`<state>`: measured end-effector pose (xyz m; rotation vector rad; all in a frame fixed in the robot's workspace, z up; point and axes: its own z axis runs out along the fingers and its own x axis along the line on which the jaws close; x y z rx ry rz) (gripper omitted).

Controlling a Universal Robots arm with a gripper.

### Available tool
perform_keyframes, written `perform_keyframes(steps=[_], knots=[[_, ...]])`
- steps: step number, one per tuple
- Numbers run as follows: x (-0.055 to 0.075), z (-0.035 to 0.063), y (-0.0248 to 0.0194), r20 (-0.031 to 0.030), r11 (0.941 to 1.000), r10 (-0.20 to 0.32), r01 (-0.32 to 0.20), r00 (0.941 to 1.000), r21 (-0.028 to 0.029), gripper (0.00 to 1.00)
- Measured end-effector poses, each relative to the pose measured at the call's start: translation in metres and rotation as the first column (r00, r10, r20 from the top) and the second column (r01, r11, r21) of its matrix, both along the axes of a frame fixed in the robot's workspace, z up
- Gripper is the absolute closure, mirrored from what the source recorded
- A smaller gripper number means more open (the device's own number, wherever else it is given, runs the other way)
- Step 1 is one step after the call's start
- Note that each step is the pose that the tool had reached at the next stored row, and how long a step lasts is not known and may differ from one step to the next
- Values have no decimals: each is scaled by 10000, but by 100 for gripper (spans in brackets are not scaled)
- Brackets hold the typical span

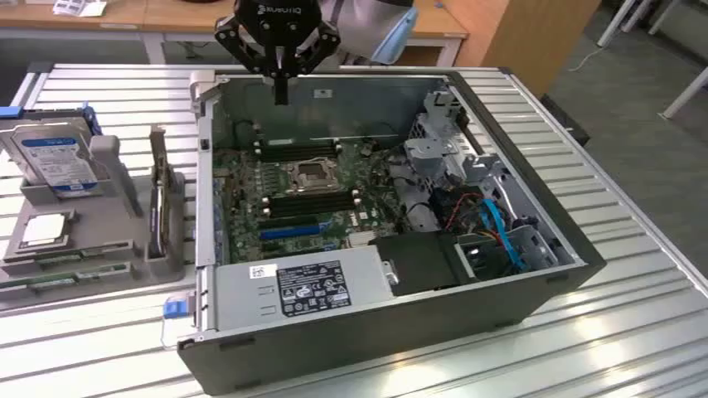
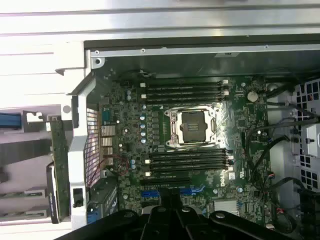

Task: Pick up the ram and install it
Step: 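Reach for the ram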

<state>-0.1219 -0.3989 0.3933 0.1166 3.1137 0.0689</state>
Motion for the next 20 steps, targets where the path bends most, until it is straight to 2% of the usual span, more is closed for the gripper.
perform_keyframes(steps=[14,20], knots=[[-26,0,0,0,10000,0,0,10000,0,89],[-161,-2,0,0,10000,1,-1,10000,-1,89]])
